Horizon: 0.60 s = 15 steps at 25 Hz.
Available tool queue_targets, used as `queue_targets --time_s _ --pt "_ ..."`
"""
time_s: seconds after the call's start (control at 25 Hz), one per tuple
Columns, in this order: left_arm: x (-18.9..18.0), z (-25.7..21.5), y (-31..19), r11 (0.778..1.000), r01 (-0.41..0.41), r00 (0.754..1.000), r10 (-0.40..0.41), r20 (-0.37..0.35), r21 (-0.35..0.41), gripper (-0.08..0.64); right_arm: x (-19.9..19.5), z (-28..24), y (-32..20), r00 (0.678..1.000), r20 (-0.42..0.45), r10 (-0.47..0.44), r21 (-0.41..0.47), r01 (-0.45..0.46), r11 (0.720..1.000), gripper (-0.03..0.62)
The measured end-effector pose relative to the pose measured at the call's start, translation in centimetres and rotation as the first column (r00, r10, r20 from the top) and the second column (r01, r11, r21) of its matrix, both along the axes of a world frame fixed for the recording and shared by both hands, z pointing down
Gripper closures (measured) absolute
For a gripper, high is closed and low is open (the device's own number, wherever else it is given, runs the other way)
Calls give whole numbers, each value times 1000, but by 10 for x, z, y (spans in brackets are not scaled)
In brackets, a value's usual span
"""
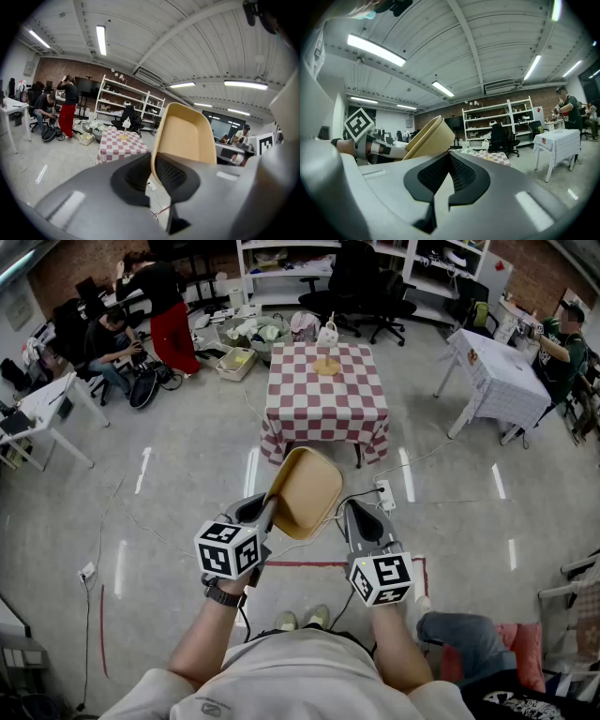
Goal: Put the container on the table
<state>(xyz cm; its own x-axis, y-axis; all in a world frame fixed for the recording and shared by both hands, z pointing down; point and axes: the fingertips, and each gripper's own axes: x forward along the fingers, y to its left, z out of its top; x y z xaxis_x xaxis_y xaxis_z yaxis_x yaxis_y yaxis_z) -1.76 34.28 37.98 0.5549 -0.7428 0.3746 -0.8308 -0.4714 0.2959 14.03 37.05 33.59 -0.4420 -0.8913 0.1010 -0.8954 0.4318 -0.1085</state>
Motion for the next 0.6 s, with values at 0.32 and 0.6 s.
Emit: queue_targets --time_s 0.32,0.6 --pt "12 -1 -4 1000 9 1000 -9 -1 7 529 11 0 -5 1000 1 -13 7 13 1000 583" --pt "19 -10 -14 999 31 1000 -31 0 26 529 23 -20 -15 998 43 -48 51 45 998 583"
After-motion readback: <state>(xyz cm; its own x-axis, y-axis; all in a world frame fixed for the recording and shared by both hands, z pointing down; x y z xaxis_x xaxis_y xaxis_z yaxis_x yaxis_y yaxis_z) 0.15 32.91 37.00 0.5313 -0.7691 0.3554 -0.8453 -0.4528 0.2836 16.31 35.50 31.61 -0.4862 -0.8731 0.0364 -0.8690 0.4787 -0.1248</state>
